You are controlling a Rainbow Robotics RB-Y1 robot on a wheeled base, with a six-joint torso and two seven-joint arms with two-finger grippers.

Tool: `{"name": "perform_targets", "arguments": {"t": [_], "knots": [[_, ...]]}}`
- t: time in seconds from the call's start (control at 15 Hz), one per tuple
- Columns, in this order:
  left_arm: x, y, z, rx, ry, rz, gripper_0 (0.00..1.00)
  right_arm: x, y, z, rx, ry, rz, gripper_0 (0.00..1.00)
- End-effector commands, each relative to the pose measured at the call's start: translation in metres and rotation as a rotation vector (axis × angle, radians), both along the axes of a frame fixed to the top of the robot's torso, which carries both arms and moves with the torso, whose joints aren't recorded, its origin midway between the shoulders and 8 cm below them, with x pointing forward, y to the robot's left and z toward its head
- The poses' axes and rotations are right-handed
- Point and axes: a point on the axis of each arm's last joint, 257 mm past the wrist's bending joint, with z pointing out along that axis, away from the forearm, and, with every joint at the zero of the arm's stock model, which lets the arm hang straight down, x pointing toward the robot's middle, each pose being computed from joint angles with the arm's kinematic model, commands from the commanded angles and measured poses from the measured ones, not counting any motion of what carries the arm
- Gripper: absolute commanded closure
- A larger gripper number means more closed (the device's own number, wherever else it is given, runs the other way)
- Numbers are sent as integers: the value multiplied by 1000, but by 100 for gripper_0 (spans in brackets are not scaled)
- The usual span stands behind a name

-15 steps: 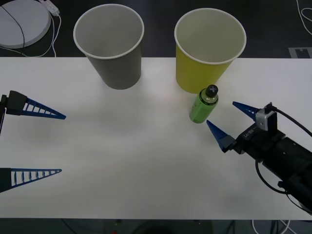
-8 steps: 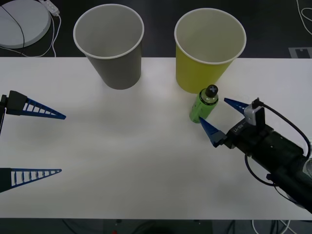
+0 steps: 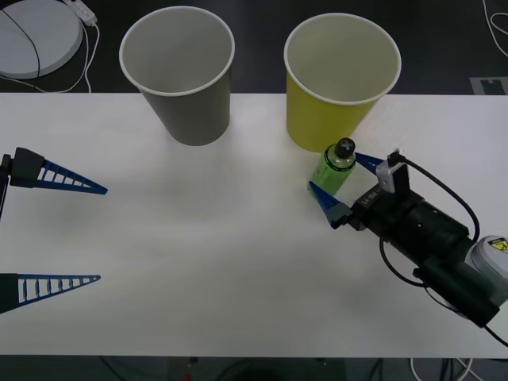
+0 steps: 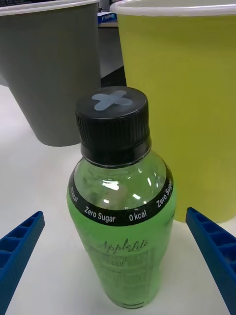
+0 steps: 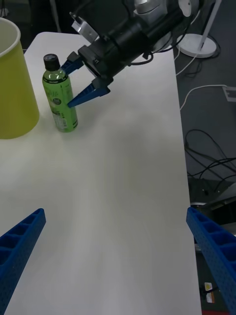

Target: Put the can into the green bin and the plastic bottle into the gray bin

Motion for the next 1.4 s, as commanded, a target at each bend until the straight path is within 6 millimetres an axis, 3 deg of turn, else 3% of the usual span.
{"name": "perform_targets", "arguments": {"t": [0.07,0.67,0.73,0.8,0.87,1.4], "knots": [[0,0,0,0,0,0,0,7,5,-1,1,0,0,0],[0,0,0,0,0,0,0,14,13,1,1,-2,6,0],[0,0,0,0,0,0,0,14,13,1,1,-2,6,8],[0,0,0,0,0,0,0,14,13,1,5,0,6,57],[0,0,0,0,0,0,0,14,13,1,11,3,5,98],[0,0,0,0,0,0,0,13,15,4,17,1,8,100]]}}
